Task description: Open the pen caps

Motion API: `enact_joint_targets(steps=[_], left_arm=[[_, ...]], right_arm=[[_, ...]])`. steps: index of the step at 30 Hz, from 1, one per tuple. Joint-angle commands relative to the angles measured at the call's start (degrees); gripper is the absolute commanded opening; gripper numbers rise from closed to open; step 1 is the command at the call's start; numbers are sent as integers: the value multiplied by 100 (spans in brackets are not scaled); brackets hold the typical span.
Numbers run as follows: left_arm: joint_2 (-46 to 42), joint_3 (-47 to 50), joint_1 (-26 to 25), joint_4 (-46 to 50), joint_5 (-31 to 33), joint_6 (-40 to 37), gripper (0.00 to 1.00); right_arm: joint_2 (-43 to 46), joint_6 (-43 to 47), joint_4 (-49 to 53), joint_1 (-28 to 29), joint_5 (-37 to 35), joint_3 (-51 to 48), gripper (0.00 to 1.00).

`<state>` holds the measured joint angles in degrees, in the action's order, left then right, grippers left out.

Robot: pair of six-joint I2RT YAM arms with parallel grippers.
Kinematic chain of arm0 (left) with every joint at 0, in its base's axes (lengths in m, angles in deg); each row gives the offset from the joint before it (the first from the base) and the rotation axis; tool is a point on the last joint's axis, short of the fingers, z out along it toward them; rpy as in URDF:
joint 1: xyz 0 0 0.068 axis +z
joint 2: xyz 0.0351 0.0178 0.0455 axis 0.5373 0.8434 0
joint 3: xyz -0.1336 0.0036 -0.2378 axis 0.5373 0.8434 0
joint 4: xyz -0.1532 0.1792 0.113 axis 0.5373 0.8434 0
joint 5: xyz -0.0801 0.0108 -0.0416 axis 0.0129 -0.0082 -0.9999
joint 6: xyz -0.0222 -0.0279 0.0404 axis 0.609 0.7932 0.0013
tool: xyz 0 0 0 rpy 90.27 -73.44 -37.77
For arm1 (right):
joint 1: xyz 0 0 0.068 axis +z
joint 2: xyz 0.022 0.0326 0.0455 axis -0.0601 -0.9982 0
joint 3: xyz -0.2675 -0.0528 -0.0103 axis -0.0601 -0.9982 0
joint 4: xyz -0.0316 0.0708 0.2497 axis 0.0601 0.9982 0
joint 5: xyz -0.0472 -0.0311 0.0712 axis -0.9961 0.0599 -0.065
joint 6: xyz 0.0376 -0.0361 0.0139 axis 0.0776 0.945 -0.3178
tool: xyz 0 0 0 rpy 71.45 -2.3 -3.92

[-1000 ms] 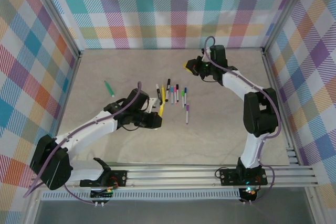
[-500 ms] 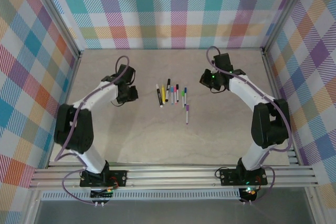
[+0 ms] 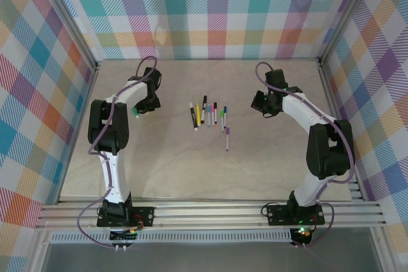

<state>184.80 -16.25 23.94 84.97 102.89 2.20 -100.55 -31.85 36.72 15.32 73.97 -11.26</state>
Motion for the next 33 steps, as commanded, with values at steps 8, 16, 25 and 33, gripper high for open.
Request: enact_joint_targets(steps=[8, 16, 25, 33], left_arm=[[434, -462, 161, 479, 161, -129, 12], [465, -590, 161, 511, 41, -99, 25], [275, -687, 145, 522, -153, -92, 28], [89, -578, 87, 333, -360, -102, 28]], right_arm=[[-676, 30, 277, -441, -233, 239, 0], [-1217, -99, 564, -691, -586, 625, 0], [-1408, -177, 942, -747, -1039, 862, 8], [-1334, -101, 1072, -742, -1347, 854, 24]])
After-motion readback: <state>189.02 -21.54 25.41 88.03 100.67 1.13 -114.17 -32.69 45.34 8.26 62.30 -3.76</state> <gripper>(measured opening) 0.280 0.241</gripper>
